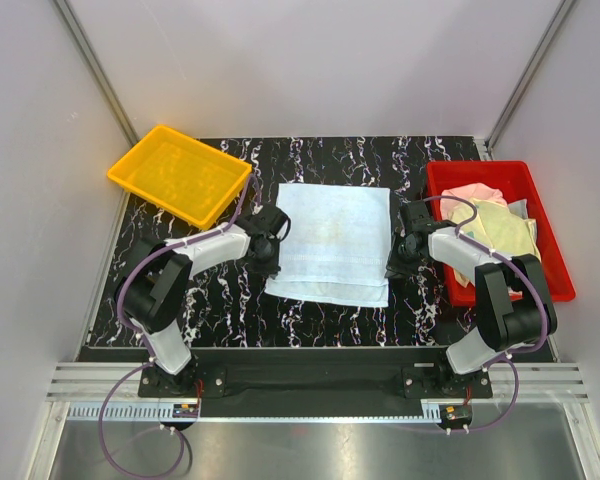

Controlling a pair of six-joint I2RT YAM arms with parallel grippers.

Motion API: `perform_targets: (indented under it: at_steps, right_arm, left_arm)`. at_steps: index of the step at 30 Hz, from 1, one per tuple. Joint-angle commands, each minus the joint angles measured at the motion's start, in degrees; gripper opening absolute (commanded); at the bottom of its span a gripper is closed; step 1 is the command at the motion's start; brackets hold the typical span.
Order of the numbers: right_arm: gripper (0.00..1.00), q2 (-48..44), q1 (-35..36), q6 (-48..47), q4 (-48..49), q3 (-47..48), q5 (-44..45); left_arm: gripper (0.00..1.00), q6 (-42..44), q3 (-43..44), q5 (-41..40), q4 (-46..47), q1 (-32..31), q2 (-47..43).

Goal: Fold and stack the towels
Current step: Fold the towel

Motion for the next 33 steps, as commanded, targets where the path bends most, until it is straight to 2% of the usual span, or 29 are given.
perform_targets:
  at_steps: [1, 9, 12, 15, 16, 20, 23, 27, 33]
  right_arm:
    - [0.02, -2.0, 0.8, -0.5, 0.5, 0.8, 0.1]
    - [0.02, -1.8, 0.8, -0.6, 1.0, 0.6, 0.0]
    - [0.02, -1.8, 0.9, -0.6, 1.0, 0.7, 0.0]
    - [0.02, -1.9, 0.9, -0.6, 0.5, 0.8, 0.3]
    - [0.02, -1.9, 0.8, -0.6, 0.3, 0.9, 0.9]
    - [0.16, -1.9, 0.8, -0.8, -0.9, 1.8, 1.4]
    - [0.14, -1.7, 0.8, -0.7, -1.0, 1.8, 1.3]
    - [0.03, -1.7, 0.8, -0.5, -0.6, 1.3, 1.3]
    - [0.04, -1.6, 0.9, -0.5, -1.4, 2.0, 1.7]
  left_arm:
    - [0.23, 0.0, 2.3, -1.8, -0.1, -0.5, 0.6]
    - [0.23, 0.4, 4.9, -3.7, -2.6, -1.5, 0.3]
    - [0.15, 0.4, 5.2, -3.4, -2.8, -1.6, 0.6]
    - [0.0, 0.1, 5.3, -3.4, -2.8, -1.8, 1.0]
    - [0.0, 0.1, 5.3, -3.5, -2.8, -1.9, 1.1]
    - [0.0, 0.1, 5.6, -3.6, -2.9, -2.0, 1.3]
    - [0.0, 0.0, 5.5, -3.6, -2.6, -2.0, 1.2]
    - [0.0, 0.2, 5.5, -3.7, -2.6, -2.0, 1.2]
    - [0.0, 0.0, 5.7, -4.0, -2.9, -2.0, 0.7]
